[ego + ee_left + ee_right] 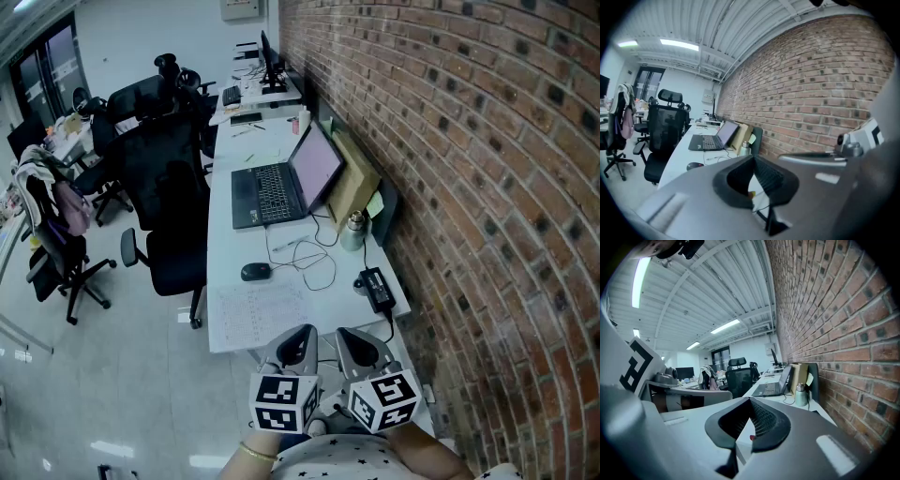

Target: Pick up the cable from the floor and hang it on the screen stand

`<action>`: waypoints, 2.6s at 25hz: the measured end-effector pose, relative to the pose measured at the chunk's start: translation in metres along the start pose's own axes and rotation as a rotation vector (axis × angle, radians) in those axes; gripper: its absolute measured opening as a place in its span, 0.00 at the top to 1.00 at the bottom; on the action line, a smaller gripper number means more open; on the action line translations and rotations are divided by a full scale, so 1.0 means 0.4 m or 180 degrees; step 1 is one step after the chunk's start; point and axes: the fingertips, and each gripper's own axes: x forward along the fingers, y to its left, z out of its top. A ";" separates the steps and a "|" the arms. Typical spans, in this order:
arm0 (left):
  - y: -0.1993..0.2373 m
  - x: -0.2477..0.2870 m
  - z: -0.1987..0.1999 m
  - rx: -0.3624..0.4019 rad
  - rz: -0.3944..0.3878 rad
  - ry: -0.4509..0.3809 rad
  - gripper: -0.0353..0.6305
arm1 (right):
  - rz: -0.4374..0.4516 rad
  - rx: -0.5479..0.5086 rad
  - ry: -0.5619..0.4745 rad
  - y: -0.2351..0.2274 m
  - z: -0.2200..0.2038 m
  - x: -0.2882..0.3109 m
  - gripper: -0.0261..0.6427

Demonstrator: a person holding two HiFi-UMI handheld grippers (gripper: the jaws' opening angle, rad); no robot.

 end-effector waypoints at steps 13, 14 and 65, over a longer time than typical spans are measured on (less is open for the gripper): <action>0.378 -0.377 -0.022 -0.0308 0.1166 -0.0188 0.94 | 0.1157 -0.0307 0.0230 0.483 -0.015 0.148 0.96; 0.415 -0.428 -0.028 -0.0348 0.1299 -0.0208 0.94 | 0.1286 -0.0332 0.0257 0.540 -0.021 0.156 0.96; 0.963 -2.479 -0.720 -0.2653 0.7267 -0.1104 0.94 | 0.7093 -0.2384 0.1503 2.737 -0.641 -0.287 0.96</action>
